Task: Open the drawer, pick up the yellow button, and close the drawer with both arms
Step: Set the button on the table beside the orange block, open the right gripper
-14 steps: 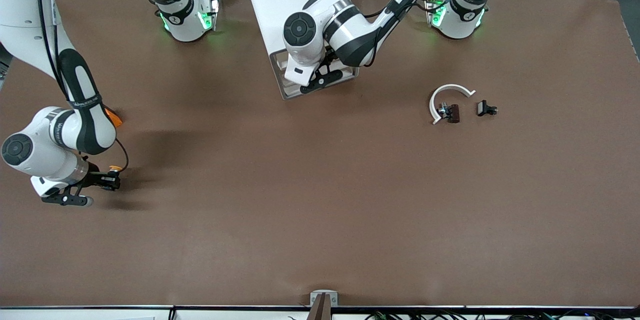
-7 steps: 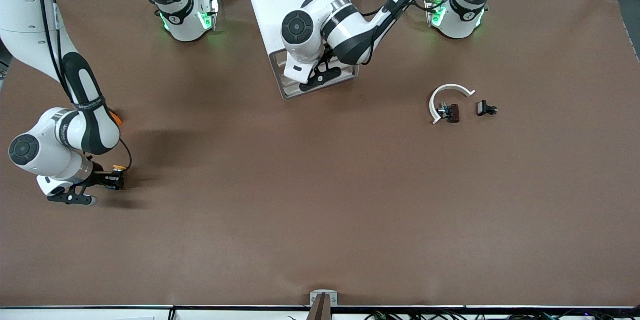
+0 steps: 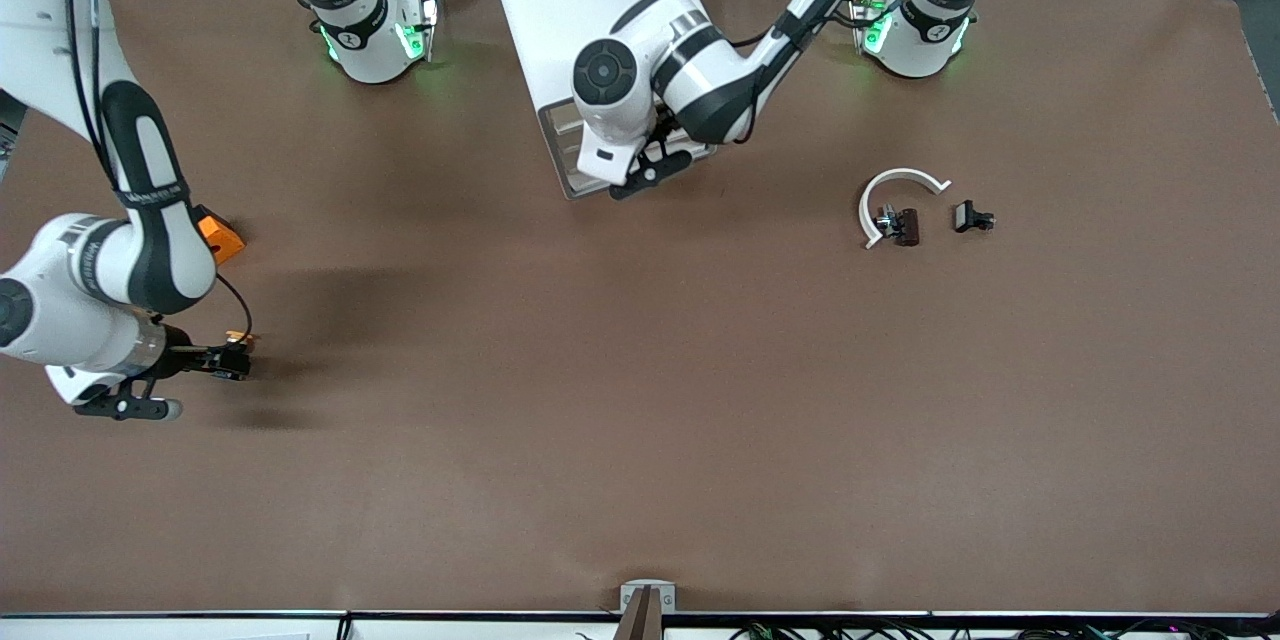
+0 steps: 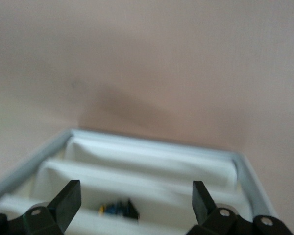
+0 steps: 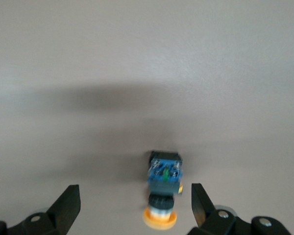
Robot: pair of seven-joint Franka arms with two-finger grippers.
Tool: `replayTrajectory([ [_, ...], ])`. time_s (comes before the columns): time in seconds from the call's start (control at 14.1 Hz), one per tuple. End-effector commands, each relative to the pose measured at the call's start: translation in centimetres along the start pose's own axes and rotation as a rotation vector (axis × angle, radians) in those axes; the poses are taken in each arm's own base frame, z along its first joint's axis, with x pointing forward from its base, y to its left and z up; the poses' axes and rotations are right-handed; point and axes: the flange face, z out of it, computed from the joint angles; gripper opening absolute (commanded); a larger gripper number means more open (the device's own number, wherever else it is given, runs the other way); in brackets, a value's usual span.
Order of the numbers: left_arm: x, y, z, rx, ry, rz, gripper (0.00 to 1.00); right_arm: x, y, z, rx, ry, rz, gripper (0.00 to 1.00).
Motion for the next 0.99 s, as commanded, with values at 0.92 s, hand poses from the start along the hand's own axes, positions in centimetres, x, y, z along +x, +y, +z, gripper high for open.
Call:
replayTrajectory([
  [0.92, 31.1, -18.9, -18.5, -0.193, 0.238, -0.073, 1.00, -9.9, -13.3, -28.9, 0.007, -0.077, 0.001, 1.00],
])
